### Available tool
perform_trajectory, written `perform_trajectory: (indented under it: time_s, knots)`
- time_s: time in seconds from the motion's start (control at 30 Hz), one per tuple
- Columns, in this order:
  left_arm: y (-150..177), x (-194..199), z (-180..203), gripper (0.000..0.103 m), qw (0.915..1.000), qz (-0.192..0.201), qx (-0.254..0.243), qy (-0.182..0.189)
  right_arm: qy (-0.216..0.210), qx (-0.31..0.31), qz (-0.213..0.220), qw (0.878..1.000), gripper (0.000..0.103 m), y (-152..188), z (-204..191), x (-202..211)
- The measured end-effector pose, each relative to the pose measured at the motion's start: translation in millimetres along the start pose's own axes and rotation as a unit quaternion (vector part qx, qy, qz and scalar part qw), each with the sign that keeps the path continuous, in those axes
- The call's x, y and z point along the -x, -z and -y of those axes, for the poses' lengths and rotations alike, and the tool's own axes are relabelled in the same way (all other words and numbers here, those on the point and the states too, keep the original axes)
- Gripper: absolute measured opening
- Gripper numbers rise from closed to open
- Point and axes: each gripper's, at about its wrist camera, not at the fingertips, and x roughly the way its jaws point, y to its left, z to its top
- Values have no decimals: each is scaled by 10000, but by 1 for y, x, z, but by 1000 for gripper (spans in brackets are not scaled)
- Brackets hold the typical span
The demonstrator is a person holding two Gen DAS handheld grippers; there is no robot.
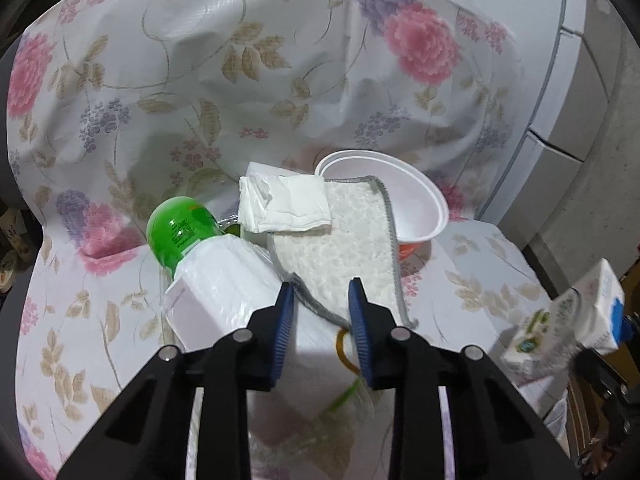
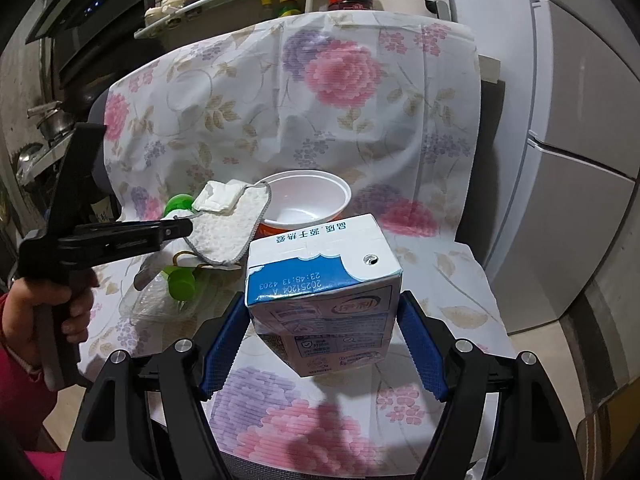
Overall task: Collect trash
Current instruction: 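Grasp the grey-edged white cloth with the left gripper while the right holds the carton, then carry carton and cloth to the bin and open both grippers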
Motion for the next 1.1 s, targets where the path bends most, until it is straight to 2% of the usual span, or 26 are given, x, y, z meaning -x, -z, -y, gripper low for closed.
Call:
perform_trajectory:
  time_s: [0.03, 0.07, 0.13, 0.3, 0.47, 0.6, 0.83, 0.93, 1.1]
  knots:
    - [-1, -3, -1, 18, 10000, -50, 14, -8, 4, -6, 13, 10000, 75, 0, 1, 1]
    - [-2, -5, -1, 9, 10000, -81, 26, -12, 8, -12, 21, 10000, 75, 0, 1, 1]
    - [-2, -7, -4, 4, 9999, -108, 72, 17, 13, -37, 48, 10000, 75, 0, 3, 2]
    - [-10, 10, -5, 3, 9995, 233, 71, 187, -4, -114, 121, 9999, 75, -4, 8, 5]
    - [-29, 60, -5, 2, 9949, 835, 135, 558, -55, -170, 278, 9995, 75, -12, 8, 14]
    - [-35, 97, -2, 2, 9904, 1229, 61, 628, -92, -198, 407, 9989, 75, -17, 7, 22]
    - [-15, 115, -2, 2, 9879, 1413, 22, 635, -259, -307, 386, 9984, 75, -12, 10, 20]
    - [-2, 115, -7, 2, 9873, 1366, 139, 797, -189, -315, 360, 9987, 75, -6, 9, 21]
    - [17, 139, 14, 2, 9768, 1716, -161, 1273, 20, -347, 571, 9978, 75, 0, 13, 47]
